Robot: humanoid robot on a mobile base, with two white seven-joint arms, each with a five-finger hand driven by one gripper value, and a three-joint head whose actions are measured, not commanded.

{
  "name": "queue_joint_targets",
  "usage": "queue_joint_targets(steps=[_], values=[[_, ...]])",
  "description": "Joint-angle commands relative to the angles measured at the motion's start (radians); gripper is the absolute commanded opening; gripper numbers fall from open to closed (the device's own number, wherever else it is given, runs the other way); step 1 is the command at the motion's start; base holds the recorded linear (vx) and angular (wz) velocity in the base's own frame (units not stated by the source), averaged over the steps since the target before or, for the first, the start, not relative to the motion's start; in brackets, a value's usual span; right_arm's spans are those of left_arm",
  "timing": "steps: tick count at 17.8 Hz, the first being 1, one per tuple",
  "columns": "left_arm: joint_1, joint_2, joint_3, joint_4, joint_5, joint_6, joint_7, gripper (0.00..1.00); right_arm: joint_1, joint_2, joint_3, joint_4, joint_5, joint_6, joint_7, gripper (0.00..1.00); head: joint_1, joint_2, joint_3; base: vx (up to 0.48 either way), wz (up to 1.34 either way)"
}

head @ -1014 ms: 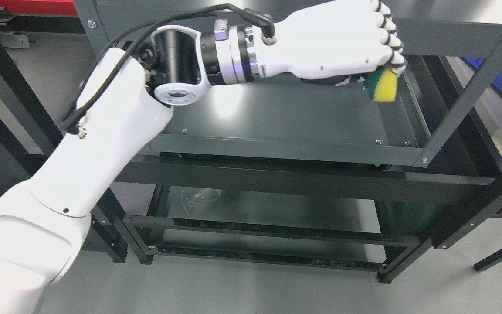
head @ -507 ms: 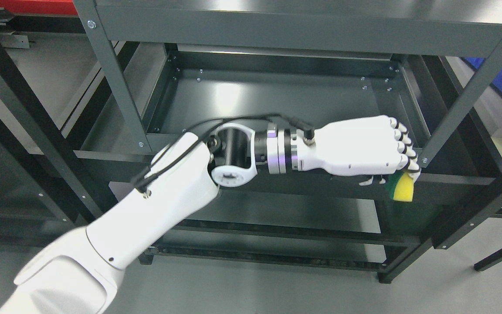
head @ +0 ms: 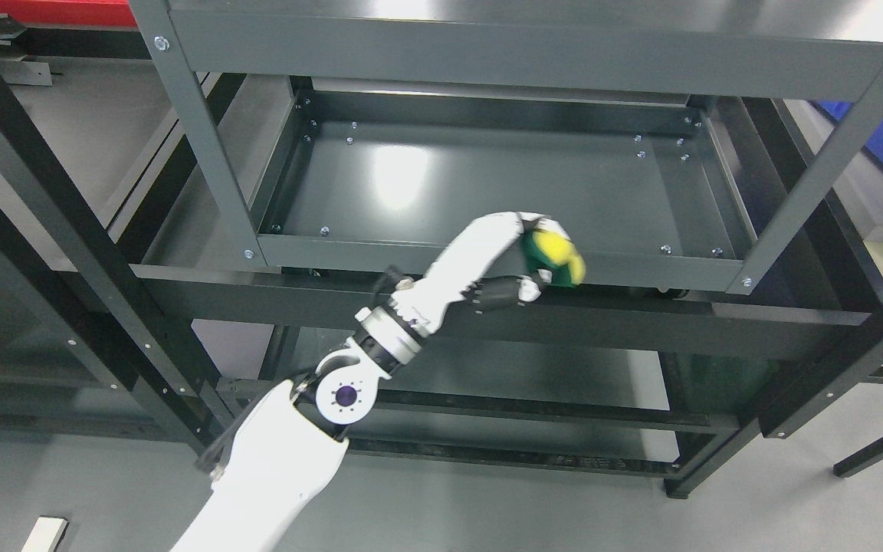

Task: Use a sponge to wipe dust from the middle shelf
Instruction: 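Withdraw the left hand holding the sponge out of the shelf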

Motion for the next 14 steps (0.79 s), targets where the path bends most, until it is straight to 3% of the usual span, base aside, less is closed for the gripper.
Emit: queue_joint_targets(steps=[1,3,5,14], values=[[0.177,-0.003,0.432,-0.288,0.298,0.308,-0.002,0.0,0.0,-0.017,0.0,-0.017,0.0,0.0,0.001,1.0,0.0,0.0,0.0,0.0,0.0],[0.174,-0.003,0.479,-0.351,0.332,0.405,-0.009,0.0,0.0,-0.017,0.0,-0.017,0.0,0.0,0.001,1.0,0.0,0.0,0.0,0.0,0.0],[0.182,-0.003,0.489,-0.417,0.335,0.435,-0.009,0.0,0.0,-0.017,0.0,-0.017,0.0,0.0,0.001,1.0,0.0,0.0,0.0,0.0,0.0],[0.188,-0.003,0.539,-0.421,0.333,0.363,0.001,0.0,0.0,-0.017,0.0,-0.017,0.0,0.0,0.001,1.0,0.0,0.0,0.0,0.0,0.0]])
